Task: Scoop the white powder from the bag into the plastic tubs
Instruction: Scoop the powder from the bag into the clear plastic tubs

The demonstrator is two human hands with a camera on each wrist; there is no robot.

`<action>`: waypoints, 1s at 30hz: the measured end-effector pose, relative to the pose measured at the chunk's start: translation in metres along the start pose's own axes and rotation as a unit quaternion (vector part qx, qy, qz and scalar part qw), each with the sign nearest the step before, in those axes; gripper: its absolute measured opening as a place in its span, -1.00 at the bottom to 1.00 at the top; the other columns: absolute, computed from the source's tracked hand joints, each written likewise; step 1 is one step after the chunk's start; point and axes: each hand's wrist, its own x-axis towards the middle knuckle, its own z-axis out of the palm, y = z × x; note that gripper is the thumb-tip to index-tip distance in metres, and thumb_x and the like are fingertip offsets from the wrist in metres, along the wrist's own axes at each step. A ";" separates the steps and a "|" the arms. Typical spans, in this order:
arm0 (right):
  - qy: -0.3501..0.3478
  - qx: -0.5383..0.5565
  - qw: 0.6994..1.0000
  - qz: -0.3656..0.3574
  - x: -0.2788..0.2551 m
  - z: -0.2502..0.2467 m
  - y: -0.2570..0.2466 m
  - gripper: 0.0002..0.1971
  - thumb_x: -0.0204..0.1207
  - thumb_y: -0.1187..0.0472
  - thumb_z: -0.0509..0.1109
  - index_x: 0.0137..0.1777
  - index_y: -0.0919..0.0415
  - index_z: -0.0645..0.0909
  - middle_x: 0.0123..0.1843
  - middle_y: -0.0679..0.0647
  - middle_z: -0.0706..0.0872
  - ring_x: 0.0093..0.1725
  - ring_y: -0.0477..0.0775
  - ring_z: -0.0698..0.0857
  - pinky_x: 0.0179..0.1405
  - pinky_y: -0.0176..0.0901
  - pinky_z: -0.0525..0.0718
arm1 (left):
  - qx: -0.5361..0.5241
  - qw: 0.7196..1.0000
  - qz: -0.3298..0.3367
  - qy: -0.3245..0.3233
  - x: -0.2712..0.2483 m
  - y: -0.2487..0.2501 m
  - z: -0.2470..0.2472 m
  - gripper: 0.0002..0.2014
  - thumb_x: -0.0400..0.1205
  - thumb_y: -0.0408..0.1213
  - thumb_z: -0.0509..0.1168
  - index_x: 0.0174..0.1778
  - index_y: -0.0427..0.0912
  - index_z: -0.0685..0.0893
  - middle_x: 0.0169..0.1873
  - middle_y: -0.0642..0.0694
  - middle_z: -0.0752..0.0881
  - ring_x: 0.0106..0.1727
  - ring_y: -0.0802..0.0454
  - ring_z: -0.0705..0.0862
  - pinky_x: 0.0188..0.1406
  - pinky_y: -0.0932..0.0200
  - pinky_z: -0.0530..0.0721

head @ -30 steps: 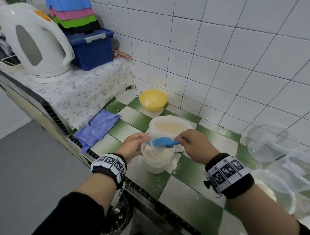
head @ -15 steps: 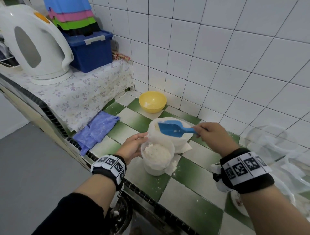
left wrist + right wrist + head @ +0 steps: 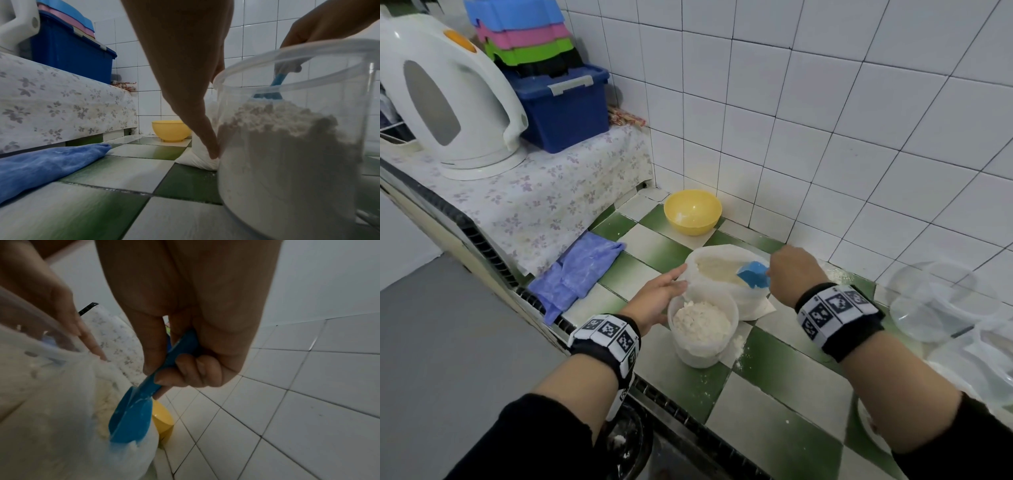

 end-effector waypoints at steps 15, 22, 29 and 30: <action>-0.114 0.302 0.933 0.160 0.028 0.043 -0.006 -0.61 0.60 0.17 0.26 -0.45 0.23 0.30 -0.43 0.07 0.39 -0.37 0.07 0.45 -0.55 -0.25 0.29 | 0.002 1.000 -0.011 -0.008 0.007 -0.003 -0.002 -0.50 0.76 -0.24 0.21 0.63 0.14 0.36 0.46 -0.02 0.57 0.34 -0.11 0.67 0.20 -0.41 0.67; -0.138 0.424 0.872 0.201 0.031 0.048 -0.007 -0.67 0.55 0.13 0.32 -0.40 0.19 0.36 -0.34 0.09 0.46 -0.38 0.04 0.44 -0.48 -0.27 0.36 | -0.011 1.000 -0.014 -0.005 0.006 -0.003 0.000 -0.49 0.76 -0.26 0.22 0.65 0.09 0.33 0.47 0.01 0.57 0.35 -0.09 0.67 0.25 -0.46 0.61; -0.158 0.598 0.745 0.251 0.024 0.044 -0.006 -0.86 0.59 0.21 0.29 -0.14 0.28 0.54 -0.46 0.07 0.43 -0.55 -0.06 0.27 -0.55 -0.26 0.20 | -0.013 1.000 0.002 0.010 -0.001 -0.003 0.005 -0.58 0.76 -0.24 0.22 0.55 0.14 0.43 0.32 0.07 0.69 0.23 -0.08 0.74 0.25 -0.41 0.63; -0.158 0.619 0.722 0.264 0.022 0.043 -0.005 -0.87 0.61 0.23 0.28 -0.06 0.32 0.55 -0.44 0.08 0.42 -0.53 -0.06 0.23 -0.52 -0.25 0.17 | -0.014 1.000 0.007 0.020 -0.004 -0.003 0.006 -0.61 0.76 -0.25 0.23 0.49 0.17 0.46 0.27 0.07 0.71 0.19 -0.08 0.75 0.25 -0.39 0.64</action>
